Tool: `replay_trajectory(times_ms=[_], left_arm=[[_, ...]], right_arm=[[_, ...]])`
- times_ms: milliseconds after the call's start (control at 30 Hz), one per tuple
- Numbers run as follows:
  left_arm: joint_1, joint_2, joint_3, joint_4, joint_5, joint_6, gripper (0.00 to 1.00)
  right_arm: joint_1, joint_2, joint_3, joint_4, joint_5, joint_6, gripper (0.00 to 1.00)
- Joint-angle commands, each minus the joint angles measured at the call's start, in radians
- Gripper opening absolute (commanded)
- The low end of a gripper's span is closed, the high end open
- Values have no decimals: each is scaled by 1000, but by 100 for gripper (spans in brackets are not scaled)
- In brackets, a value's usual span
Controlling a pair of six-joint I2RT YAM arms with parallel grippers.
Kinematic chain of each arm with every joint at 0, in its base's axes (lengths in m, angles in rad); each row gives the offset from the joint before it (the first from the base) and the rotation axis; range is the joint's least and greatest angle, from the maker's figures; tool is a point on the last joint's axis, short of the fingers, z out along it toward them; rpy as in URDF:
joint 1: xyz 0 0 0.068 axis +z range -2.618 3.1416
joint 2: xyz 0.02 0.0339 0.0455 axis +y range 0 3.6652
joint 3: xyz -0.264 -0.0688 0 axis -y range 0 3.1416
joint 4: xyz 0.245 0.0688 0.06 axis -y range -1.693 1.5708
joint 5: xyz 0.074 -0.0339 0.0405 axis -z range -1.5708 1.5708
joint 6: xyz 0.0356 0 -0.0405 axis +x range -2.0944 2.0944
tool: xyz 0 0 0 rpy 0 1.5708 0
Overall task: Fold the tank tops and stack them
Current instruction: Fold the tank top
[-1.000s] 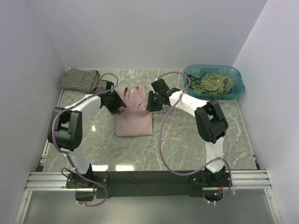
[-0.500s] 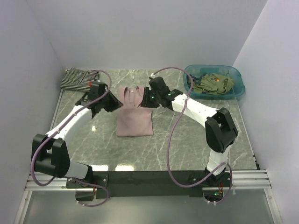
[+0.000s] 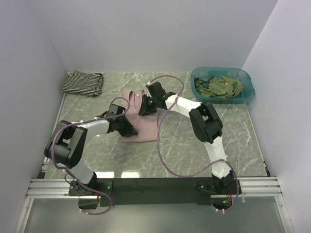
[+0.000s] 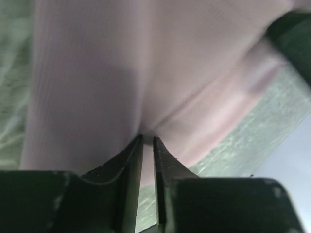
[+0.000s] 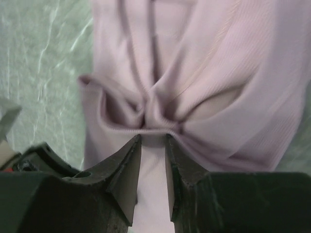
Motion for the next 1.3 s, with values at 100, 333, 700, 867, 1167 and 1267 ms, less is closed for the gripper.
replay_trajectory(times_ms=[100, 333, 700, 867, 1167, 1267], left_arm=[[-2, 36, -69, 73, -23, -70, 30], [1, 1, -98, 93, -18, -61, 36], [1, -199, 162, -134, -145, 147, 61], [0, -274, 196, -390, -372, 91, 59], [1, -423, -123, -269, -242, 106, 65], [0, -450, -169, -225, -216, 118, 68]], right_arm=[[-72, 83, 64, 49, -68, 75, 33], [-109, 48, 12, 136, -126, 81, 32], [-115, -335, -161, 80, 142, -29, 54], [-104, -538, -468, 126, 153, 33, 54], [-31, -640, -867, 280, 23, 122, 56], [-21, -618, -918, 348, -26, 162, 57]])
